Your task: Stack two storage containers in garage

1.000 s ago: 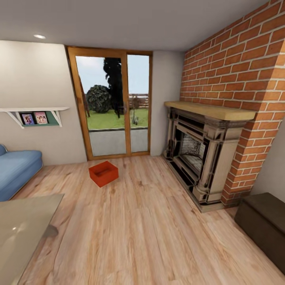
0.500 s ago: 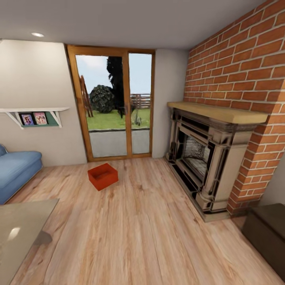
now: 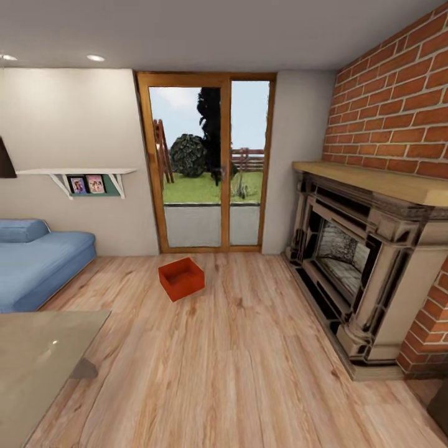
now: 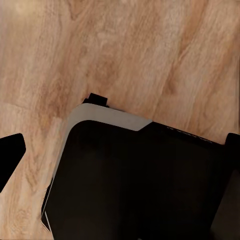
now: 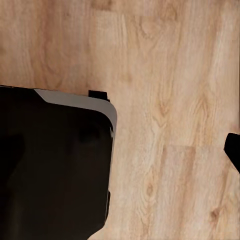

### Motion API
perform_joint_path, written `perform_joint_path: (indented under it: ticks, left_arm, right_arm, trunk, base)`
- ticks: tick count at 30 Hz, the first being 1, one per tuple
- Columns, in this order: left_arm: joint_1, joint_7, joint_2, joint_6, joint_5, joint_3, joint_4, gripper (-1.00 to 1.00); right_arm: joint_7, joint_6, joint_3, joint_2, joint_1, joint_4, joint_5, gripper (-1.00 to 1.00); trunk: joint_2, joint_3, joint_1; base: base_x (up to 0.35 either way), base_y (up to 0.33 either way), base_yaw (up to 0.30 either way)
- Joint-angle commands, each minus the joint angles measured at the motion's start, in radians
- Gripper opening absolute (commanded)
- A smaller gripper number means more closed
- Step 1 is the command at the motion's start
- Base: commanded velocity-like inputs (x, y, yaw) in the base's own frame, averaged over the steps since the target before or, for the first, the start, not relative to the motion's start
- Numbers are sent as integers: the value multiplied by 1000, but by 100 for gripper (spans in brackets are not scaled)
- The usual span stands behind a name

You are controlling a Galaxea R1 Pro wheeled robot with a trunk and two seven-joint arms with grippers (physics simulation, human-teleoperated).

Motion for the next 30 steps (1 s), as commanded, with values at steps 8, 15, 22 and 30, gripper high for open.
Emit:
perform_joint_path:
  ticks: [8, 15, 22, 30]
  left_arm:
    - [-1, 4, 0, 0, 8, -9, 0, 100]
    - [-1, 4, 0, 0, 8, -9, 0, 100]
    - [-1, 4, 0, 0, 8, -9, 0, 100]
    - [-1, 4, 0, 0, 8, -9, 0, 100]
  right_arm:
    - [-2, -7, 8, 1, -1, 3, -10, 100]
    - [-2, -7, 8, 0, -1, 3, -10, 100]
    - [-4, -7, 8, -1, -1, 3, -11, 100]
    - [-6, -7, 5, 0, -1, 3, -19, 100]
  trunk:
    - [-2, -2, 1]
    - [-2, -2, 1]
    - [-2, -2, 1]
    - [-2, -2, 1]
  base:
    - [303, -92, 276]
    - [304, -89, 276]
    - [304, -89, 201]
    - [304, -89, 21]
